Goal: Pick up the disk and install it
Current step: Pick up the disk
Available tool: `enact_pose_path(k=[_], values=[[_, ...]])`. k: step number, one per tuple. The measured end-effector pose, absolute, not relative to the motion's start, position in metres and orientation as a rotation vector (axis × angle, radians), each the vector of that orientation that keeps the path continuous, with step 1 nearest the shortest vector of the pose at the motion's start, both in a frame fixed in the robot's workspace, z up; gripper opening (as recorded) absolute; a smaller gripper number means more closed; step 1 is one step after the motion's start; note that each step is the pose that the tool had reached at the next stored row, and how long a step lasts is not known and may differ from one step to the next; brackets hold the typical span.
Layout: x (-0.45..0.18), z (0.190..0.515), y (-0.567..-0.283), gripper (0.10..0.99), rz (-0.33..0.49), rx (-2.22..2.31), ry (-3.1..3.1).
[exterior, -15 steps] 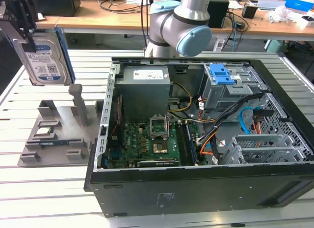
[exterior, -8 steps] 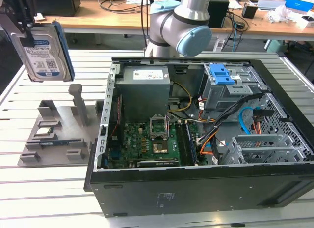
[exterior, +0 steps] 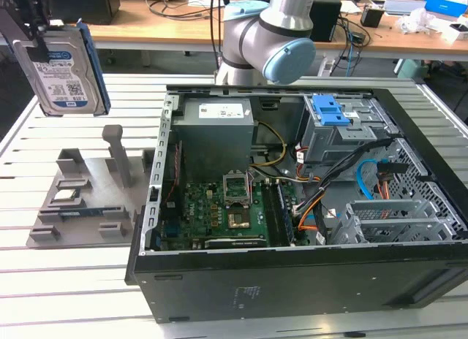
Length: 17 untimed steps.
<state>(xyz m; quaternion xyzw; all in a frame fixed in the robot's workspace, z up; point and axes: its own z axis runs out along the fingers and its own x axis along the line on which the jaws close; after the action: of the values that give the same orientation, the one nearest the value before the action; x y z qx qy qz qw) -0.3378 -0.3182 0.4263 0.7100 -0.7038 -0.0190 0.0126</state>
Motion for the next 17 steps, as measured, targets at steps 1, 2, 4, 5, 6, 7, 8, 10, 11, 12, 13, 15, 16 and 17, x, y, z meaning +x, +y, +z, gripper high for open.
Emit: enact_pose_path(k=[1,2,4,5,6,7,8,10,11,12,13,15,16,17], values=[[-0.338,0.428,-0.318,0.365,-0.059,2.213,-2.194],[-0.337,0.430,-0.318,0.365,-0.059,2.213,-2.193],[-0.337,0.434,-0.318,0.365,-0.060,2.213,-2.193],[-0.337,0.437,-0.318,0.365,-0.060,2.212,-2.193],[-0.336,0.439,-0.318,0.365,-0.060,2.212,-2.193],[-0.336,0.440,-0.318,0.365,-0.060,2.212,-2.193],[-0.336,0.442,-0.318,0.365,-0.060,2.212,-2.193],[-0.336,0.445,-0.317,0.365,-0.060,2.212,-2.193],[-0.336,0.447,-0.317,0.365,-0.060,2.212,-2.193],[-0.335,0.450,-0.317,0.365,-0.060,2.212,-2.193],[-0.335,0.451,-0.317,0.365,-0.060,2.212,-2.193],[-0.335,0.453,-0.317,0.365,-0.060,2.212,-2.193],[-0.335,0.455,-0.317,0.365,-0.060,2.212,-2.193],[-0.335,0.457,-0.317,0.365,-0.060,2.212,-2.193]])
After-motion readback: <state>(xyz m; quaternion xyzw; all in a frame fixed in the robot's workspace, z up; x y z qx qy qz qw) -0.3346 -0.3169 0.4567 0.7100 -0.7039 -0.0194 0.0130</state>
